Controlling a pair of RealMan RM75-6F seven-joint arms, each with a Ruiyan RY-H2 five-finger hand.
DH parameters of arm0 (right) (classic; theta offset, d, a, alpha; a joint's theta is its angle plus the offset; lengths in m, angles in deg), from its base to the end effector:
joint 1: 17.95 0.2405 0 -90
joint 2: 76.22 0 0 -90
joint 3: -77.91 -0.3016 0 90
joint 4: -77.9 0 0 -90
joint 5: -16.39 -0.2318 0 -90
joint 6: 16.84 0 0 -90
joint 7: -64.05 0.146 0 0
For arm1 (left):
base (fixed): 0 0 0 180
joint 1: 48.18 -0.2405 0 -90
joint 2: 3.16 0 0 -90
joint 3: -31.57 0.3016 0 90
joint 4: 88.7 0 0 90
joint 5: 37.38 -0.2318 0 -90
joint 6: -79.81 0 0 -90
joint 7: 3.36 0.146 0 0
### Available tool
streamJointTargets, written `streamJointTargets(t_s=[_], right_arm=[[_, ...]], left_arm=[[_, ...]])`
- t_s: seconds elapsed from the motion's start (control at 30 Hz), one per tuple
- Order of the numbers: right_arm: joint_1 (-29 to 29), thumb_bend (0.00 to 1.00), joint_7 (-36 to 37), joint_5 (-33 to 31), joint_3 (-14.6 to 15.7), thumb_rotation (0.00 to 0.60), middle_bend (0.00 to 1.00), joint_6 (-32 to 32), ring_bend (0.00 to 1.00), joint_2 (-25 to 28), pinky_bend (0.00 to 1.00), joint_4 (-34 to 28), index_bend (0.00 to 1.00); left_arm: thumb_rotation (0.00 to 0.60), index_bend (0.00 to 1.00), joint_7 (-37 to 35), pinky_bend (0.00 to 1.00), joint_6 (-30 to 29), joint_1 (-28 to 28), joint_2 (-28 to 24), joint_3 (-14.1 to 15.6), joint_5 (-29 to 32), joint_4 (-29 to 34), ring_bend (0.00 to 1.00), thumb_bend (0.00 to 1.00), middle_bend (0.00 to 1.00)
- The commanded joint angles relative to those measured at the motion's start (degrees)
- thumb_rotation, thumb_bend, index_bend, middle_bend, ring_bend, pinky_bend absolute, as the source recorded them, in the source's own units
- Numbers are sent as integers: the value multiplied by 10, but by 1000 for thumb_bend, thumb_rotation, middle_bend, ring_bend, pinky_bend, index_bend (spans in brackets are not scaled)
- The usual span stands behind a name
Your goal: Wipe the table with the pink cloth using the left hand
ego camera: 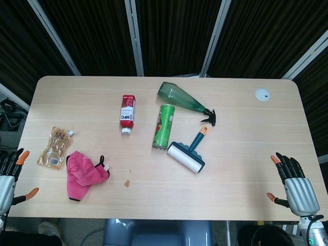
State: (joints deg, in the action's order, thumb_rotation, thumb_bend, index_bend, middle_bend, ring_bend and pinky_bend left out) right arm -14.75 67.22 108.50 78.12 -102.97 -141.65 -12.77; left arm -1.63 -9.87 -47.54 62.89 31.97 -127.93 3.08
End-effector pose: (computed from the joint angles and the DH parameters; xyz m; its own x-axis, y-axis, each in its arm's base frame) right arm -0.3589 -0.1650 0.1423 0.3588 -0.0531 0.9319 -0.9315 -0.0849 0.3538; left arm -0.3609 0.1484 0.1461 0.4053 0.0077 0.9142 0.9141 -0.0200 -0.4051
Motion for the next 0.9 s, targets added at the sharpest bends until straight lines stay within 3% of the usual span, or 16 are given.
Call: streamJointTargets(t_s=[0.03, 0.63, 0.9], right_arm=[[0, 0, 1, 1, 0, 600, 0, -1, 0, -1, 4, 1, 0], [-1, 0, -3, -4, -1, 600, 0, 2, 0, 0, 4, -1, 0], [-1, 1, 4, -8, -2, 600, 0, 4, 0, 1, 4, 0, 0]], left_arm=[[600, 0, 0, 0, 0, 0, 0, 0, 0, -1, 0, 1, 0], [600, 0, 15, 0, 29, 8, -5, 6, 9, 2, 0, 0, 0], [600, 0, 69, 0, 89, 25, -19, 15, 37, 19, 0, 0, 0]])
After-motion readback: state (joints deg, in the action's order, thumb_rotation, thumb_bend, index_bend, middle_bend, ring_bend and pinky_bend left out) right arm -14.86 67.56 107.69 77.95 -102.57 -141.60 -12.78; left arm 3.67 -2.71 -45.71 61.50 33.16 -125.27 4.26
